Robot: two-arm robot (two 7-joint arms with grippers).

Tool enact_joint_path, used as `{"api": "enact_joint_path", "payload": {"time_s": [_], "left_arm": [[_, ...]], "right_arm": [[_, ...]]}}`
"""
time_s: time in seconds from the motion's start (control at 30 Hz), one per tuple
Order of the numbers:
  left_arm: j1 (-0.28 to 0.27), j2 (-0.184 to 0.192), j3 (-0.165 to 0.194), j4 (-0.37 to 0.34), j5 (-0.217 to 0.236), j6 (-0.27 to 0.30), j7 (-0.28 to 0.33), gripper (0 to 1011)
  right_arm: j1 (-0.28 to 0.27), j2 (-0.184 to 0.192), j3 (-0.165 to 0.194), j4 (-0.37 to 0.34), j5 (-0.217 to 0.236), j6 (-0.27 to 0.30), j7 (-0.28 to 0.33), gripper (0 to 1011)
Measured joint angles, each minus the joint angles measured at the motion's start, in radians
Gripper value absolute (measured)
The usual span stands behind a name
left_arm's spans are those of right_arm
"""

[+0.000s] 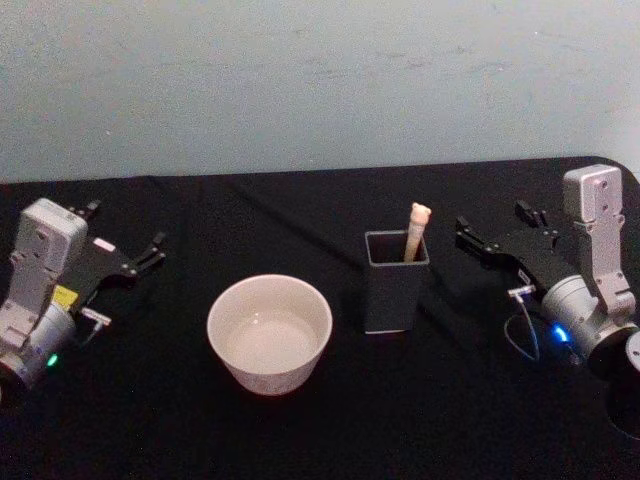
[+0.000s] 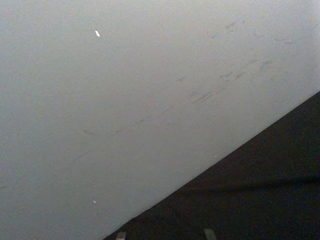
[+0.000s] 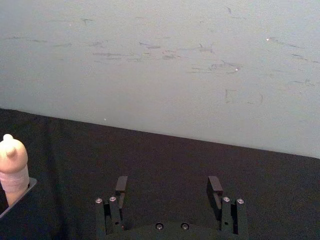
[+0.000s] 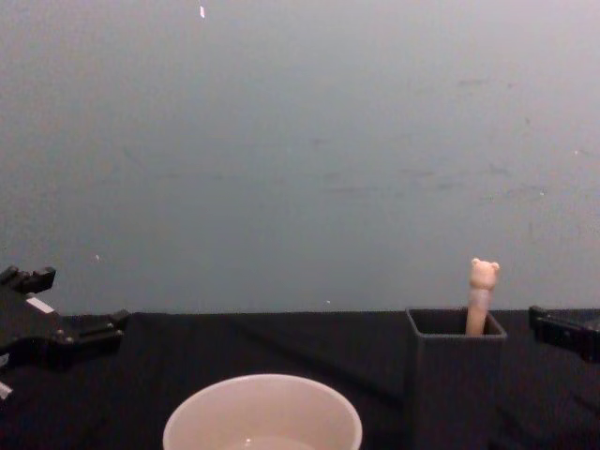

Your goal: Pick up the stirring spoon with one hand, stir inside the cup, then place it back in its original position.

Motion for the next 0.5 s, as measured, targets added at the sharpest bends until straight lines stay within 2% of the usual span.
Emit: {"api": "enact_joint_path", "payload": {"time_s": [0.5], "left_arm": [[0.000,0.000,0.000,0.000,0.000,0.000,0.000,1001]], "right_arm": [[0.000,0.000,0.000,0.000,0.000,0.000,0.000,1003]]}}
